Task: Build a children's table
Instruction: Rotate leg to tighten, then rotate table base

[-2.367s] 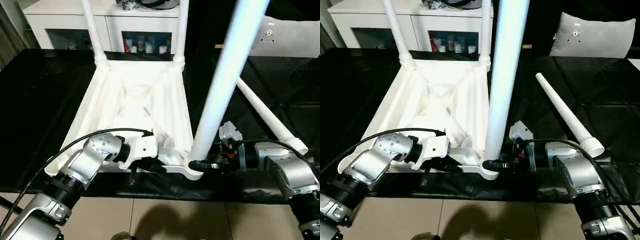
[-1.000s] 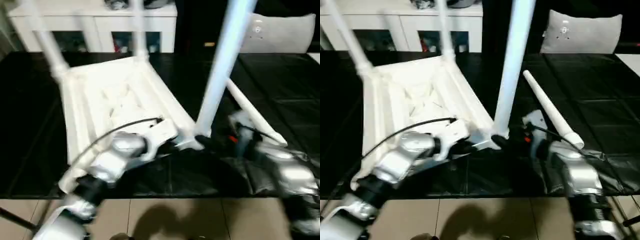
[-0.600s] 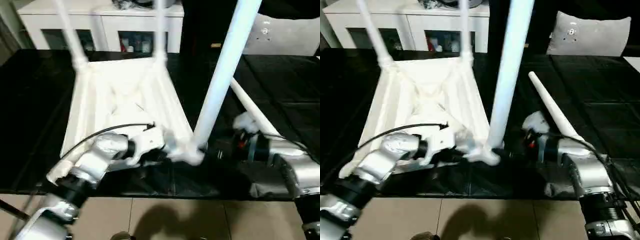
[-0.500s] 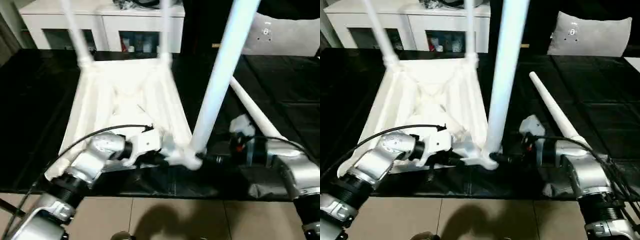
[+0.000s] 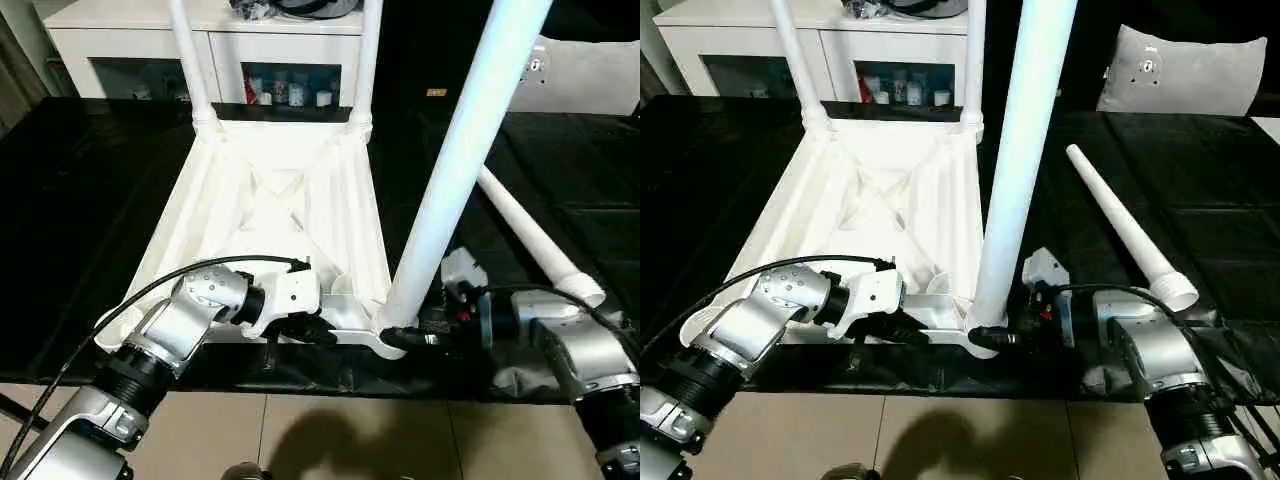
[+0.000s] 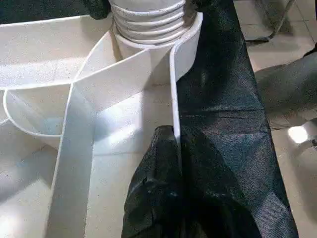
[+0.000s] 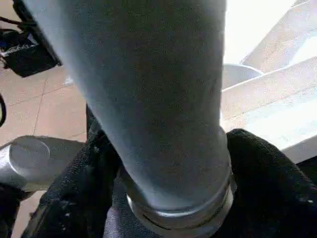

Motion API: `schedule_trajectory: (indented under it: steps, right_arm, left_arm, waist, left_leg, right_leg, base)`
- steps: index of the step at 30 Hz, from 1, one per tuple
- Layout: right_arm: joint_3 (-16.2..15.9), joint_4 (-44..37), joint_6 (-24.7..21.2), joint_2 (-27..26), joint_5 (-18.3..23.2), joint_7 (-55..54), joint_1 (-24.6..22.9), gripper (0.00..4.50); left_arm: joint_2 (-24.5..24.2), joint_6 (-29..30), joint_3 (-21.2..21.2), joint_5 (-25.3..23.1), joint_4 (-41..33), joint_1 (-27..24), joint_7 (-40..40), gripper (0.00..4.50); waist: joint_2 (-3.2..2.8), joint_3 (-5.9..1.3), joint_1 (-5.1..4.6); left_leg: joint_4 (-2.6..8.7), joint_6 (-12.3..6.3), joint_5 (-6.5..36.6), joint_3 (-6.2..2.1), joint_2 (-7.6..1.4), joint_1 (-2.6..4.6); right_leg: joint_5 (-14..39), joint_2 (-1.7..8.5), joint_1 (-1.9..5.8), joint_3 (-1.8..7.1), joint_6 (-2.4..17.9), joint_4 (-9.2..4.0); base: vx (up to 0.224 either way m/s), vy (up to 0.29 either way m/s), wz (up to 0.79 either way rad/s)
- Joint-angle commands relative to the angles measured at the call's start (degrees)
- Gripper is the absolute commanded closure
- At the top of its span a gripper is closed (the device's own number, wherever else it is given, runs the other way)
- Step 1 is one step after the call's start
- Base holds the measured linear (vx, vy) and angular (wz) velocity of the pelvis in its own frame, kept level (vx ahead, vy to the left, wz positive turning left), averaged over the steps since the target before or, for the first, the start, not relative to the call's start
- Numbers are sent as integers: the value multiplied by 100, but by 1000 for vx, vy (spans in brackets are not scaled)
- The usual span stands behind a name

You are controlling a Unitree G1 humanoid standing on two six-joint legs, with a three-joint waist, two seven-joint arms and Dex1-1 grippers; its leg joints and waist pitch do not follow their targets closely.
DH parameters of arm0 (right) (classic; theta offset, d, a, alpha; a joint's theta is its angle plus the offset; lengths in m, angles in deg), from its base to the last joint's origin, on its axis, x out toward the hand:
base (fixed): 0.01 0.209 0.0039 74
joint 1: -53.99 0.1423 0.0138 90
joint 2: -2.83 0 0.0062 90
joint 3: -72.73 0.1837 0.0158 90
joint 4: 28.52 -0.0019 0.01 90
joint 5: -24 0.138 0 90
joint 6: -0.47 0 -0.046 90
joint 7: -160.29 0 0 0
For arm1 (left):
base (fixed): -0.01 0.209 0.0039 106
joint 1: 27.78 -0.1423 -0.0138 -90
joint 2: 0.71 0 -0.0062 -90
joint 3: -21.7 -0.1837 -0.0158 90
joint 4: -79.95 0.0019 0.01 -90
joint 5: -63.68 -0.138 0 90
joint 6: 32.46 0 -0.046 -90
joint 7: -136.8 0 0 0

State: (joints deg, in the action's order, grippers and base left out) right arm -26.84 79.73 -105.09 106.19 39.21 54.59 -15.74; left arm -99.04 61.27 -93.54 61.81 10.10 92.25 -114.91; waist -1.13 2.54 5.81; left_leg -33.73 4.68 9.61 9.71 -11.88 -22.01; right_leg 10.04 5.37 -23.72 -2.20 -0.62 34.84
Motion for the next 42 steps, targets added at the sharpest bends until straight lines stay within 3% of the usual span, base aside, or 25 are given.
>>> schedule_trajectory:
  steps: [1,7,14,15,17,19,21,24,25,26,27,29,30,31,33,35,38,41,42]
  right_arm:
    - [-58,19,27,25,-44,101,130,120]
    - [-67,43,-31,16,6,149,152,173]
    - [50,-252,-264,-199,152,-230,-13,178]
    - [100,-208,-373,-334,89,-566,29,179]
    - [283,-21,-463,-737,-46,-1449,158,179]
    - [562,253,-522,-1222,-64,-2379,335,180]
    - [648,367,-531,-1398,-67,-2702,411,180]
    - [847,668,-589,-1849,-152,-3625,601,180]
    - [870,707,-589,-1892,-167,-3735,623,180]
    - [906,762,-594,-1955,-192,-3906,654,180]
    - [1000,989,-412,-2030,-325,-4309,728,180]
    - [1127,1077,-273,-2061,-356,-4458,723,124]
    - [1170,1063,-251,-2075,-361,-4495,701,110]
    - [1194,1026,-232,-2073,-360,-4503,673,110]
    - [1234,908,-251,-2061,-328,-4480,602,93]
    - [1296,703,-290,-2030,-267,-4426,464,68]
    - [1174,546,-113,-1856,-505,-4516,269,33]
    - [1360,183,-244,-1833,-296,-4547,26,14]
    - [1418,10,-275,-1824,-237,-4537,-72,4]
  left_arm:
    - [-16,-97,-211,-65,-33,45,-221,450]
    - [-15,-59,-184,-39,-61,24,-222,450]
    - [172,481,37,247,-498,-201,57,450]
    - [252,670,71,267,-585,-234,192,450]
    - [489,1062,147,267,-714,-275,583,450]
    - [867,1552,267,275,-737,-250,1121,450]
    - [1081,1768,335,248,-680,-190,1422,450]
    - [1778,2205,544,22,-222,138,2473,450]
    - [1854,2239,570,3,-156,181,2588,450]
    - [1970,2300,613,-26,-68,241,2757,450]
    - [2227,2279,636,-123,141,381,3117,450]
    - [2324,2192,552,-235,183,425,3218,450]
    - [2335,2187,523,-268,154,416,3224,450]
    - [2335,2189,512,-274,133,409,3216,450]
    - [2315,2225,508,-294,117,409,3233,450]
    - [2235,2179,487,-388,164,425,3258,450]
    - [2162,2037,474,-496,313,468,3310,450]
    - [2142,1998,503,-555,499,532,3375,450]
    - [2156,2086,548,-496,552,552,3330,407]
  waist:
    - [89,-374,-19]
    - [120,-376,-17]
    - [113,-370,-43]
    - [73,-362,-61]
    - [81,-343,-102]
    - [95,-323,-237]
    - [106,-334,-337]
    - [122,-338,-385]
    - [94,-333,-378]
    - [112,-375,-343]
    - [69,-384,-329]
    - [94,-397,-317]
    - [49,-418,-280]
    - [74,-417,-284]
    - [44,-411,-248]
    - [58,-405,-227]
    - [65,-381,-203]
    - [62,-349,-198]
    - [47,-341,-197]
  left_leg:
    - [377,-319,1210,61,-79,83]
    - [367,-343,1157,66,-74,76]
    - [374,-328,1114,62,-75,68]
    - [377,-299,1195,57,-67,73]
    - [396,-230,1286,58,-71,69]
    - [433,25,1638,22,-37,63]
    - [437,38,1663,6,-19,25]
    - [399,-40,1641,34,-7,43]
    - [395,-49,1646,39,-11,72]
    - [367,-81,1370,43,6,51]
    - [359,-132,1197,49,-2,41]
    - [341,-192,1113,55,7,40]
    - [330,-312,912,54,1,33]
    - [326,-379,810,56,5,9]
    - [322,-439,796,58,-6,33]
    - [325,-464,812,63,-8,35]
    - [352,-383,1062,58,-17,49]
    - [381,-301,1277,58,-13,50]
    - [395,-243,1408,52,-10,59]
  right_leg:
    - [1004,168,296,119,1324,-363]
    - [1032,169,301,119,1314,-363]
    - [997,167,301,119,1327,-353]
    - [1147,165,292,118,1300,-369]
    - [1267,160,283,126,1264,-382]
    - [2066,174,274,103,1027,-449]
    - [2129,163,293,86,957,-458]
    - [2105,149,257,101,930,-495]
    - [2125,150,226,107,941,-515]
    - [1806,155,280,104,979,-486]
    - [1432,143,270,109,1046,-464]
    - [1166,132,289,99,1118,-445]
    - [797,142,310,98,1207,-408]
    - [584,128,334,92,1264,-388]
    - [465,134,322,92,1340,-380]
    - [453,130,332,93,1334,-385]
    - [881,141,323,89,1217,-432]
    - [1265,137,308,96,1065,-482]
    - [1448,132,293,97,965,-508]
  base:
    - [0,0,0]
    - [0,0,0]
    - [0,0,0]
    - [0,0,0]
    - [0,0,0]
    - [0,0,0]
    - [0,0,0]
    - [0,0,0]
    - [0,0,0]
    - [0,0,0]
    - [0,0,0]
    - [0,0,0]
    - [0,0,0]
    - [0,0,0]
    - [0,0,0]
    - [0,0,0]
    - [0,0,0]
    - [0,0,0]
    - [0,0,0]
